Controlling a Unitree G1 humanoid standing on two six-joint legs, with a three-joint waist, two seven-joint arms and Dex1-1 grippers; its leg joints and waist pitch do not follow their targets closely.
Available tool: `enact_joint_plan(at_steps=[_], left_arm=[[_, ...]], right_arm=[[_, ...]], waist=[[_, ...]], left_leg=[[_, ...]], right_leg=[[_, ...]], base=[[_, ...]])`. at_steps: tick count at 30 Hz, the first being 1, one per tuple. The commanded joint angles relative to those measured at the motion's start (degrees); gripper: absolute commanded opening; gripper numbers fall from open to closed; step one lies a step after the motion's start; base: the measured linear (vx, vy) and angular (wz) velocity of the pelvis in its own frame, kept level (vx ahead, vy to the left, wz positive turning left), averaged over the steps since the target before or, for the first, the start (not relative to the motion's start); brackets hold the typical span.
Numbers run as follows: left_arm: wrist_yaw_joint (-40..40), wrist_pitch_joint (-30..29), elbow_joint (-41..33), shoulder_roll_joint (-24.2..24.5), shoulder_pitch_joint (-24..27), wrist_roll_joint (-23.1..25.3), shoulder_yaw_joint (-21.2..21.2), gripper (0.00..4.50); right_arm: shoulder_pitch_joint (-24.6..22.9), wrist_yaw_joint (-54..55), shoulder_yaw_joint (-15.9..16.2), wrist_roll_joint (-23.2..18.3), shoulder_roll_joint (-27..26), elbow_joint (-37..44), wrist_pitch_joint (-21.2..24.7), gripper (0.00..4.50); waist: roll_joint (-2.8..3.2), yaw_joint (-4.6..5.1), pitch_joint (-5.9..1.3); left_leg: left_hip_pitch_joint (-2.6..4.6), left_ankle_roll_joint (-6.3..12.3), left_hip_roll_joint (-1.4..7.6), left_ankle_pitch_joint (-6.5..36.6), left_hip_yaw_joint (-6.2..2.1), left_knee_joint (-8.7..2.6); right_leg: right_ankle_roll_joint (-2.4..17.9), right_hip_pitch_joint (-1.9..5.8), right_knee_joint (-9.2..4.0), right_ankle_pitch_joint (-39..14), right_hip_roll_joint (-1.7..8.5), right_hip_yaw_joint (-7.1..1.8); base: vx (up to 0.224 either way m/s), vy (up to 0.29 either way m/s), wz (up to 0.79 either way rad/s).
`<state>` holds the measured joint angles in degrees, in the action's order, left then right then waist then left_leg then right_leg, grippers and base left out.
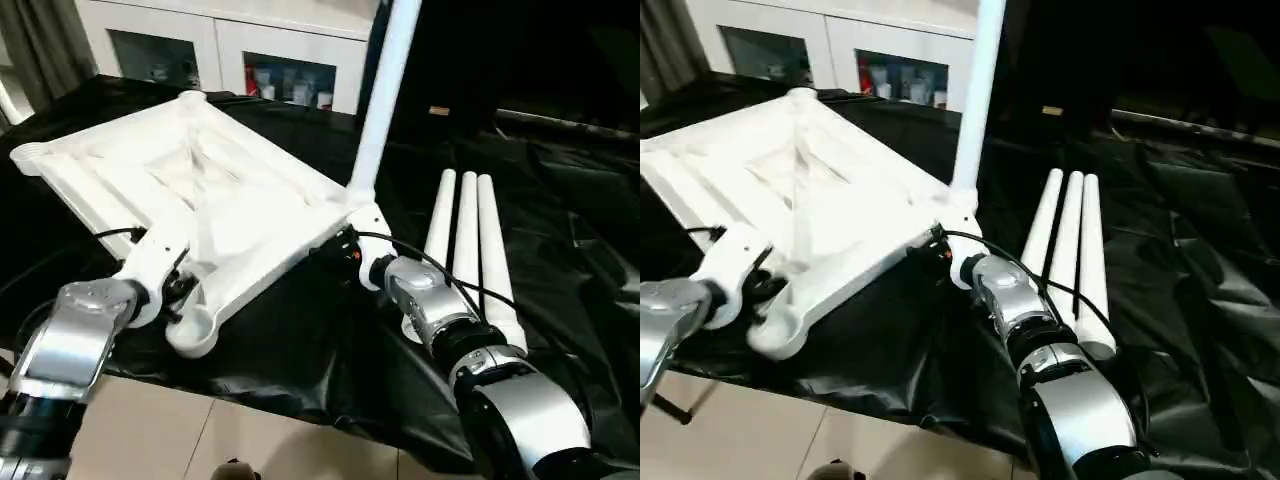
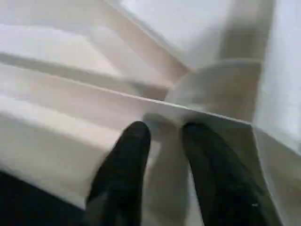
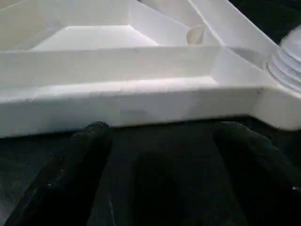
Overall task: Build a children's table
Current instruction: Rotate table base
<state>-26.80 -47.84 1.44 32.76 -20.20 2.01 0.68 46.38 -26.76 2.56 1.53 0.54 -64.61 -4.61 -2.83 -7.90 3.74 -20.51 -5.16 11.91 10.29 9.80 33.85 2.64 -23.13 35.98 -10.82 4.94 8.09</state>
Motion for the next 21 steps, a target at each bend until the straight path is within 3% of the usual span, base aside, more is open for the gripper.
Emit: enact_joint_plan(at_steps=[1, 4, 7, 10, 12, 13, 17, 18, 19, 21], left_arm=[[4.4, 1.13, 0.47, 2.0, -2.6, 2.05, 4.69, 2.0], [9.4, 0.84, 1.53, 4.29, -2.07, 5.52, 7.43, 2.15], [11.95, 0.74, 2.36, 5.3, -1.26, 6.6, 9.08, 2.43], [10.03, -1.08, 3.18, 8.13, 2.3, 7.09, 7.47, 2.51], [7.37, -2.54, 2.84, 8.91, 4.26, 6.61, 5.56, 2.73], [3.84, -3.57, 0.92, 9.09, 6.81, 5.97, 2.1, 2.88], [1.69, -4.21, -1.08, 7.05, 7.17, 3.95, 0.58, 3.23], [-1.15, -4.4, -3.0, 6.35, 7.25, 2.1, -1.89, 3.3], [-2.44, -4.1, -3.69, 5.95, 7.21, 1.11, -3.03, 3.36], [-3.43, -3.47, -4.07, 4.69, 6.6, 0.0, -4.08, 3.45]], right_arm=[[-0.59, -0.36, -0.55, -0.53, 0.46, 0.45, -0.41, 3.91], [-0.5, -0.49, -0.31, -0.28, 0.23, 0.41, -0.31, 3.91], [-0.37, -0.38, -0.25, -0.18, 0.11, 0.27, -0.23, 3.91], [-0.26, -0.37, -0.16, -0.09, -0.02, 0.12, -0.19, 3.91], [-0.2, -0.42, -0.12, -0.05, -0.07, 0.05, -0.18, 3.91], [-0.17, -0.5, -0.04, 0.05, -0.11, -0.05, -0.23, 3.91], [-0.06, -0.53, -0.03, 0.07, -0.1, -0.13, -0.21, 3.91], [-0.04, -0.58, -0.04, 0.08, -0.04, 0.0, -0.15, 3.91], [-0.02, -0.6, -0.06, 0.1, -0.01, 0.09, -0.13, 3.91], [-0.03, -0.65, -0.04, 0.12, 0.1, 0.3, -0.17, 3.91]], waist=[[1.62, 0.47, -3.84], [1.25, 1.0, -3.79], [1.39, 1.45, -3.97], [1.28, 1.54, -4.05], [1.38, 1.43, -4.21], [1.46, 1.29, -4.18], [1.63, 0.92, -3.7], [1.5, 0.84, -3.42], [1.58, 0.61, -3.46], [1.62, 0.56, -3.29]], left_leg=[[0.44, -1.46, 2.06, 15.84, -1.05, -4.62], [0.19, -1.36, 1.97, 15.81, -1.2, -4.69], [0.25, -0.83, 1.95, 13.68, -1.07, -4.48], [0.02, -0.37, 1.97, 12.58, -1.05, -4.49], [0.41, 0.09, 1.92, 10.96, -0.84, -4.29], [0.4, 0.17, 2.02, 10.44, -0.84, -4.35], [1.0, -0.67, 2.1, 14.96, -0.64, -4.58], [0.91, -1.03, 2.03, 17.31, -0.79, -4.82], [1.33, -1.51, 2.12, 19.07, -0.88, -4.82], [1.18, -1.78, 2.03, 20.53, -1.0, -4.93]], right_leg=[[7.24, 3.02, -5.01, -16.91, 4.56, -4.55], [6.96, 3.13, -4.72, -16.39, 4.45, -4.56], [8.06, 3.05, -4.53, -13.85, 4.47, -4.68], [9.14, 3.09, -4.0, -11.33, 4.44, -4.72], [10.05, 2.83, -3.86, -8.97, 4.34, -4.9], [10.64, 2.89, -3.76, -8.03, 4.43, -4.92], [10.99, 2.36, -4.43, -11.39, 4.37, -5.08], [10.15, 2.54, -4.81, -15.07, 4.52, -5.09], [9.25, 2.33, -5.19, -17.83, 4.72, -5.17], [8.37, 2.32, -5.4, -20.28, 4.67, -5.24]], base=[[0.0, 0.0, 0.0], [0.0, 0.0, 0.0], [0.0, 0.0, 0.0], [0.0, 0.0, 0.0], [0.0, 0.0, 0.0], [0.0, 0.0, 0.0], [0.0, 0.0, 0.0], [0.0, 0.0, 0.0], [0.0, 0.0, 0.0], [0.0, 0.0, 0.0]])
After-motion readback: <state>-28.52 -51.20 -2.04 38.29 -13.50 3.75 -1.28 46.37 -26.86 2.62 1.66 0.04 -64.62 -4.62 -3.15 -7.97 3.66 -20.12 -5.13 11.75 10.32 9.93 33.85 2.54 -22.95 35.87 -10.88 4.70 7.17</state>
